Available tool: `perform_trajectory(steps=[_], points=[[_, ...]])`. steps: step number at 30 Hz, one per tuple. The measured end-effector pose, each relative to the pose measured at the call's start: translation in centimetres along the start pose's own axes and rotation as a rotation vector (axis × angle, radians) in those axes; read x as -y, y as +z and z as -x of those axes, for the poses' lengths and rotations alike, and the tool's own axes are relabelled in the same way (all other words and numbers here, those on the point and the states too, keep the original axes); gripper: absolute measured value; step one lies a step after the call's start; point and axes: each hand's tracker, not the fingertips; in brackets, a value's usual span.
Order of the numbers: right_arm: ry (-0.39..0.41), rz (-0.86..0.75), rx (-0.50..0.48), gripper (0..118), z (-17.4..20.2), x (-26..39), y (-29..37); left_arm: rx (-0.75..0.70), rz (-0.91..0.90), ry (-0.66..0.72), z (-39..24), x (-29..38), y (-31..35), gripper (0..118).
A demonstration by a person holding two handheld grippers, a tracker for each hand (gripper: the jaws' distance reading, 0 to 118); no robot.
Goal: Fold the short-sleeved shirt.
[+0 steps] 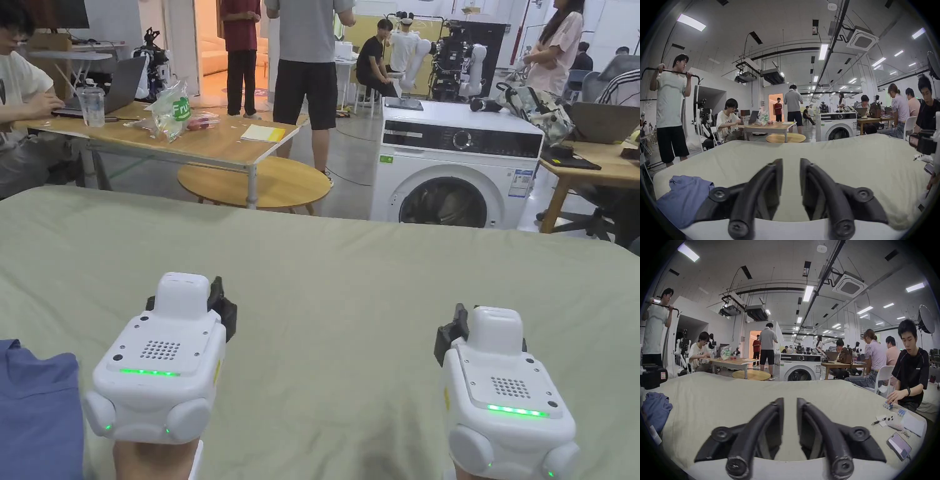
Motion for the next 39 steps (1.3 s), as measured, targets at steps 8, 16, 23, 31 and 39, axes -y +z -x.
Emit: perform_trajectory(steps=[8, 16, 23, 31, 39], points=[[0.015, -0.02, 0.005, 0, 0.5, -0.8, 0.6, -0.017, -0.01, 0.01, 0.2, 0.0, 0.2, 0], [0.032, 0.016, -0.077, 0, 3.7, -1.7, 0.0, -0.046, 0.083, 0.05, 4.8, -0.9, 0.9, 0], [0.013, 0.041, -0.233, 0, 12.3, -2.0, 0.1, -0.194, 0.192, 0.003, 13.2, -1.8, 3.6, 0], [0.048, 0.075, -0.442, 0, 22.2, -1.1, 2.0, -0.241, 0.513, 0.114, 23.7, -1.2, 7.5, 0], [0.088, 0.108, -0.53, 0, 26.0, 0.1, 3.0, -0.197, 0.853, 0.277, 31.5, 3.2, 6.2, 34]])
